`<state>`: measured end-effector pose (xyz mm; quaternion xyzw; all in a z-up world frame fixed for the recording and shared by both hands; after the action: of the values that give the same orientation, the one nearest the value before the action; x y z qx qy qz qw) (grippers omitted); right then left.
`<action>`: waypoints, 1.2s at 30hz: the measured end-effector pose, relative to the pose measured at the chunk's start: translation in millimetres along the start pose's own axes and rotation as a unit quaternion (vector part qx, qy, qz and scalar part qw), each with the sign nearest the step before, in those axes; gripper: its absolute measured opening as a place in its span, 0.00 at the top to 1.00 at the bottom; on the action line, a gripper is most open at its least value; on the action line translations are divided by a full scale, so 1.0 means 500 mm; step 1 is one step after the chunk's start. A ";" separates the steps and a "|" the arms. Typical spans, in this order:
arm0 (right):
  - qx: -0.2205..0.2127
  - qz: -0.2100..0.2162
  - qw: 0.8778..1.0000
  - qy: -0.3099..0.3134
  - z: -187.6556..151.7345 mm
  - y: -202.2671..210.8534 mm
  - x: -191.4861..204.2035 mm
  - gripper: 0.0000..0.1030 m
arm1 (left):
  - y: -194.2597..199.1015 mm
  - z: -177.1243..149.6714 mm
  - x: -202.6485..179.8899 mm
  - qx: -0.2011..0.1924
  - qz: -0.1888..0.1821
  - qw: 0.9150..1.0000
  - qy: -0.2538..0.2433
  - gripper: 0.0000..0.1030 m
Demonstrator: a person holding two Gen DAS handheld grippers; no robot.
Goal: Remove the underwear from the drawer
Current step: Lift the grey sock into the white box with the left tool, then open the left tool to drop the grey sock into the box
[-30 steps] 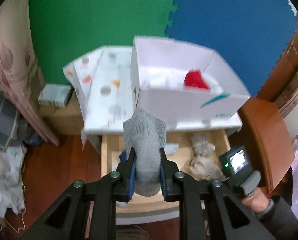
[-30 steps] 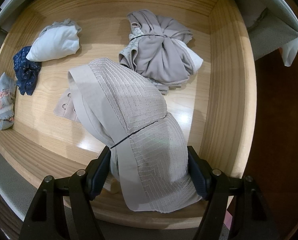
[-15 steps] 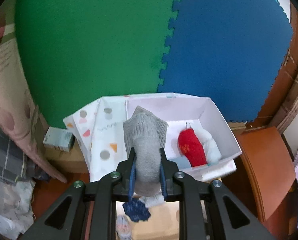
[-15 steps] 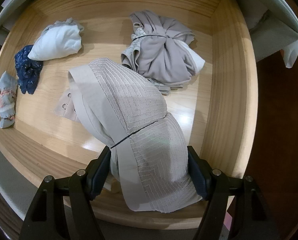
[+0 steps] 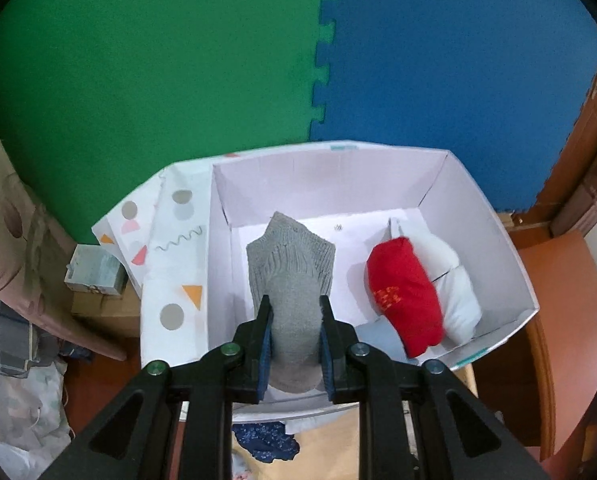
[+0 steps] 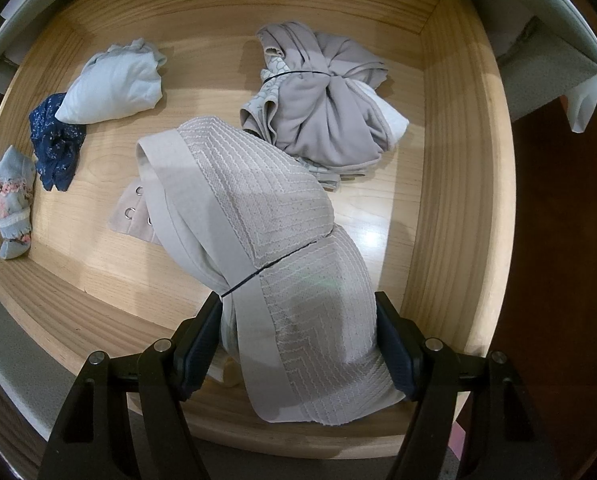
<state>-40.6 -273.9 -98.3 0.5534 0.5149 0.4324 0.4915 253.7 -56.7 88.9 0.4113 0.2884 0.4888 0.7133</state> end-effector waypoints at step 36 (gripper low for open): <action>0.006 -0.002 1.000 0.002 0.006 0.003 -0.001 0.33 | 0.102 -0.066 0.057 -0.003 0.007 1.000 0.000 0.56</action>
<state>-37.7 -274.5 -97.4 0.5549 0.5195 0.4292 0.4879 213.5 -10.9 116.7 0.4115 0.2843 0.4949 0.7106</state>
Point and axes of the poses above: each gripper's, at about its wrist camera, not at the fingertips, and y roughly against the way its jaws point, x to its left, z to its top, the point moved 10 cm from there along -y, roughly the way its jaws point, and after that the axes turned 4 degrees about x, right-handed, at the moved point
